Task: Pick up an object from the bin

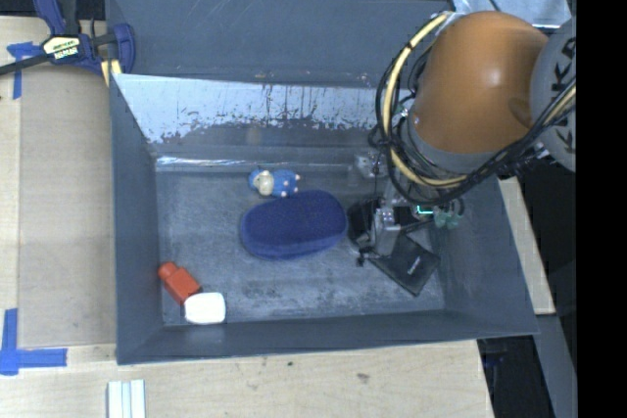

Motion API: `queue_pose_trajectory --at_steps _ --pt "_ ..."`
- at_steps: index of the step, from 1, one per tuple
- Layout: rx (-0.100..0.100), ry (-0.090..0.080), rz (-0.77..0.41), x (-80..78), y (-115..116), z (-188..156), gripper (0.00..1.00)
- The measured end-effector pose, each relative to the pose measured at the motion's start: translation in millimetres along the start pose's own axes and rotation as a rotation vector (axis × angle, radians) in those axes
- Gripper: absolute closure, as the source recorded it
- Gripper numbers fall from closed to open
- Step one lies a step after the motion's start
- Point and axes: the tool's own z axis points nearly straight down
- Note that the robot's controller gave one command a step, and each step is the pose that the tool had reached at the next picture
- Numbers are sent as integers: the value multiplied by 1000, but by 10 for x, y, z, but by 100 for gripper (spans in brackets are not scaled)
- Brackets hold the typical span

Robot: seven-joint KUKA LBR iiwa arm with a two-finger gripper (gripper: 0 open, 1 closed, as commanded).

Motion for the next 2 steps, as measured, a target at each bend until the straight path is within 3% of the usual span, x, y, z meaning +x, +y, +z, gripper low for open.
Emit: queue_pose_trajectory --at_steps 1,2 --pt "2 -1 46 -296 -462 653 0" --pt "0 -4 225 -734 -227 1610 0"
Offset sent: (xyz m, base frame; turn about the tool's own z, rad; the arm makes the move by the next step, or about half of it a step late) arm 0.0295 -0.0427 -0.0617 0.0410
